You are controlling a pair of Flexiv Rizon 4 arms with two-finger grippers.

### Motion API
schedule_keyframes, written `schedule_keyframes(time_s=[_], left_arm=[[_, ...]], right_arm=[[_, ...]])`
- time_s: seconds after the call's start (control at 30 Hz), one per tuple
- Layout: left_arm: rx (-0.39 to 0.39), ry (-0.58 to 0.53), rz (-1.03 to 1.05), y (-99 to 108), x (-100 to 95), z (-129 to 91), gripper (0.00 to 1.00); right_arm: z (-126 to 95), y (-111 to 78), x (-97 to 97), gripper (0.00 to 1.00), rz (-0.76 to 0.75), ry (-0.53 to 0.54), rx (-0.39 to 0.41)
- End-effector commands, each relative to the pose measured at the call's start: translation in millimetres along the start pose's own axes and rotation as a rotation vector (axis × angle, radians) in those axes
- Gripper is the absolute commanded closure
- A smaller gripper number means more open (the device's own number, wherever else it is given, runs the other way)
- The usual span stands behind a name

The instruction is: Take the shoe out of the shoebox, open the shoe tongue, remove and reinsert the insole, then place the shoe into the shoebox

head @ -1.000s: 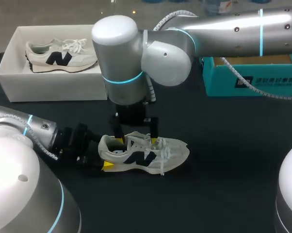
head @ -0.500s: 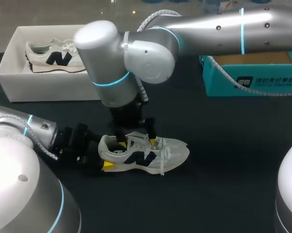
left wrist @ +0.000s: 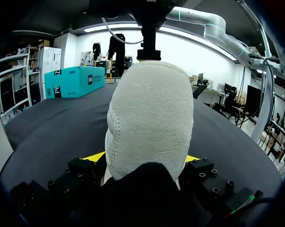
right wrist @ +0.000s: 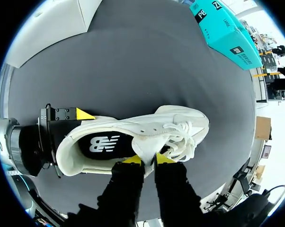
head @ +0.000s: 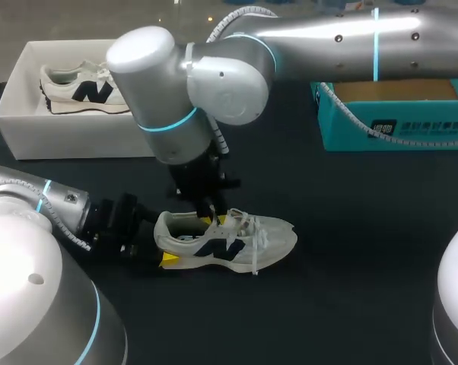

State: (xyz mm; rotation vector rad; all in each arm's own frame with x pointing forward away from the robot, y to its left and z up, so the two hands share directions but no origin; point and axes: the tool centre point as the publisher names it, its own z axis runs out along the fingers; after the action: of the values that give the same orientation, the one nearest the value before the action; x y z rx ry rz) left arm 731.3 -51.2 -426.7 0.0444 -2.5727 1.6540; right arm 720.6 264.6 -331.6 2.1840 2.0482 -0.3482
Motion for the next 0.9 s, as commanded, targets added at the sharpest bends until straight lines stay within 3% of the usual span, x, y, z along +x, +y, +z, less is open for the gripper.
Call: schedule_keyframes(time_s=[0.03, 0.43, 0.9], left_arm=[[-0.002, -0.001, -0.001, 1.2, -1.0, 2.1, 1.0], [-0.002, -0.001, -0.001, 1.2, -1.0, 2.1, 1.0], [-0.002, -0.001, -0.001, 1.2, -1.0, 2.1, 1.0]], right_arm=[[1.1, -7.4, -8.0, 1.0, 0.12, 0.049, -0.019], [-6.4, -8.6, -37.3, 1.0, 0.22, 0.241, -0.068], [-1.3, -6.8, -64.2, 1.0, 0.277, 0.269, -0.083]])
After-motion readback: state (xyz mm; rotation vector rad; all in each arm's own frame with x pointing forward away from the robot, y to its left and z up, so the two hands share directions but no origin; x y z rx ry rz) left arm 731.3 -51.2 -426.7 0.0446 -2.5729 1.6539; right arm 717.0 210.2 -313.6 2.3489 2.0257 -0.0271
